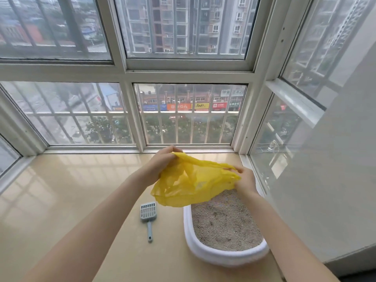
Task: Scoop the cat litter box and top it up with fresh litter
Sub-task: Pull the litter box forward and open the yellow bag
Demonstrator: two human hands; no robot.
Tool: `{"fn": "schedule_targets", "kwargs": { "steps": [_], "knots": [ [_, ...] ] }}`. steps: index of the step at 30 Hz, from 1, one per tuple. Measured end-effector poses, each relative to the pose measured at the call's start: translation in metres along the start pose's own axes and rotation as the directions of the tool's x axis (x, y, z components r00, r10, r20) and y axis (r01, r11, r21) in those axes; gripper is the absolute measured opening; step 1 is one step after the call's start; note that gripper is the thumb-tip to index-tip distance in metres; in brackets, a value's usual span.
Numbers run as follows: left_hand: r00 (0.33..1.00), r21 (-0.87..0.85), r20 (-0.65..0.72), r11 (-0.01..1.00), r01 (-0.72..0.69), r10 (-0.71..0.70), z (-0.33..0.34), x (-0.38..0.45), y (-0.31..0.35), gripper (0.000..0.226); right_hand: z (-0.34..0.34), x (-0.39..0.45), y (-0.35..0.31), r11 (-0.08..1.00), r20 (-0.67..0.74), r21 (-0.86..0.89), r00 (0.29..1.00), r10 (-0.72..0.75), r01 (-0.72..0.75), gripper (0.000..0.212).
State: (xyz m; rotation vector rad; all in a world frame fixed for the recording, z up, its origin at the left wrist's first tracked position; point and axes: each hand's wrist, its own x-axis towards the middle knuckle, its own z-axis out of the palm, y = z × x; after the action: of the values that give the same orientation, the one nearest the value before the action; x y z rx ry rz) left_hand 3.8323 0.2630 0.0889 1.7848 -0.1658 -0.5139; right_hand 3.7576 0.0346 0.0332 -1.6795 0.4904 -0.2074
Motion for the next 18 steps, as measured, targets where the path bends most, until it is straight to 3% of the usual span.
{"fn": "schedule_targets", "kwargs": {
  "steps": [1,3,5,6,9,11,13,15,17,18],
  "knots": [
    [0.998,-0.003,0.07,1.0,0.005,-0.005,-0.003,-0.001,-0.002,0.01,-0.002,0.001,0.0,0.991,0.02,0.134,1.0,0.006,-0.008,0.03],
    [0.978,0.033,0.207,0.999,0.029,-0.035,-0.012,0.0,-0.007,0.024,-0.003,0.002,-0.006,0.934,0.111,0.353,0.994,0.02,-0.058,0.025],
    [0.979,0.099,0.199,0.995,0.03,-0.049,-0.017,0.004,-0.012,0.028,-0.002,0.003,-0.012,0.883,0.256,0.457,0.967,-0.019,-0.104,0.006],
    [0.99,0.13,0.138,0.992,0.002,-0.02,-0.017,0.006,-0.014,0.026,-0.001,0.003,-0.013,0.867,0.319,0.478,0.948,-0.023,-0.14,0.01],
    [0.985,0.107,-0.145,0.991,-0.079,0.094,-0.01,0.013,-0.016,0.002,-0.003,0.006,-0.005,0.886,0.495,0.393,0.869,0.023,-0.247,0.029],
    [0.951,0.057,-0.298,0.996,-0.068,0.082,-0.008,0.022,-0.015,0.009,-0.001,0.009,0.007,0.91,0.497,0.341,0.867,0.039,-0.236,0.03],
    [0.942,-0.038,-0.335,0.999,-0.003,-0.01,-0.009,0.027,-0.011,0.008,0.002,0.012,0.017,0.912,0.389,0.346,0.918,0.073,-0.219,0.023],
    [0.946,-0.041,-0.318,0.998,0.054,-0.065,-0.01,0.031,-0.009,0.015,0.004,0.014,0.019,0.965,0.325,0.194,0.94,0.105,-0.175,0.026],
    [0.948,0.104,-0.316,0.993,0.06,-0.025,-0.008,0.031,-0.008,0.021,0.003,0.013,0.01,0.994,0.345,-0.064,0.933,0.106,-0.089,0.013],
    [0.948,0.184,-0.319,0.982,0.051,0.01,-0.005,0.03,-0.008,0.022,0.001,0.014,0.006,0.984,0.316,-0.174,0.944,0.093,-0.039,0.025]
  ]
}}
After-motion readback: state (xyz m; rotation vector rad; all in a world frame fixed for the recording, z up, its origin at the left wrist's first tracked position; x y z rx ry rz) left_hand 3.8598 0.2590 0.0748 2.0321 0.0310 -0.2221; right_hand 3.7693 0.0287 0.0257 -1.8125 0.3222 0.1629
